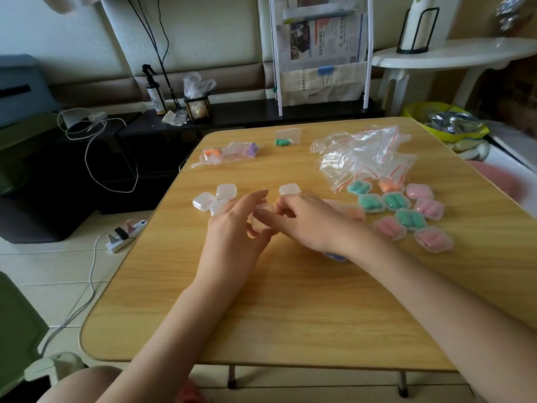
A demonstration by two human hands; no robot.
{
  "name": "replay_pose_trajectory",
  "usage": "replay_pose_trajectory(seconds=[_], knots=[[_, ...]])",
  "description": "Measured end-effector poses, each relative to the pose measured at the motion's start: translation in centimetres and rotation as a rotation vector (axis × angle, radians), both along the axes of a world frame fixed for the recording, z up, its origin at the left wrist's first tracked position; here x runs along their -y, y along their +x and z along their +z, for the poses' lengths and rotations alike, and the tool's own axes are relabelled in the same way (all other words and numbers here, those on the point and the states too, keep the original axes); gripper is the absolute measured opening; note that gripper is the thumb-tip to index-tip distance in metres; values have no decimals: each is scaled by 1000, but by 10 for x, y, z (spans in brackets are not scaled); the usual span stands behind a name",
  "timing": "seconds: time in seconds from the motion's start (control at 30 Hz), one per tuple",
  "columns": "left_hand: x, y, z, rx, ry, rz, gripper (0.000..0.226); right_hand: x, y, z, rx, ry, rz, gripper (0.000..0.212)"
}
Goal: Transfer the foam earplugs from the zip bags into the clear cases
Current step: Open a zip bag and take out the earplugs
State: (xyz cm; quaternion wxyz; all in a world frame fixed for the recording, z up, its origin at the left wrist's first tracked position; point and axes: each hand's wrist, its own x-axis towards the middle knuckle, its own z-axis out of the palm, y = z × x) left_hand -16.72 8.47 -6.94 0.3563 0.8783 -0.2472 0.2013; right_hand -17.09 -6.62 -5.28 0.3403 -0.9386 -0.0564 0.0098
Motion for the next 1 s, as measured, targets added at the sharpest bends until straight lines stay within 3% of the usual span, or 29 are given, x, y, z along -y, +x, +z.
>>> replay_pose_trajectory(seconds=[0.27,0.4,0.5,0.67,0.83,1.0], knots=[[1,1,0,-21,29,34,41,-5,2,-6,113,26,0,47],[-2,3,0,-15,-13,24,36,-3,3,-7,30,142,42,46],[-2,4,3,-83,-158,-58,39,-3,7,-4,-22,208,75,45],[-4,5,4,-122,-242,-120,40,2,5,4,-180,458,79,42],[-7,3,3,-75,-155,-45,48,3,6,2,-106,355,110,49],[-5,1,7,-183,-253,-72,43,9,7,2,-171,415,143,44]])
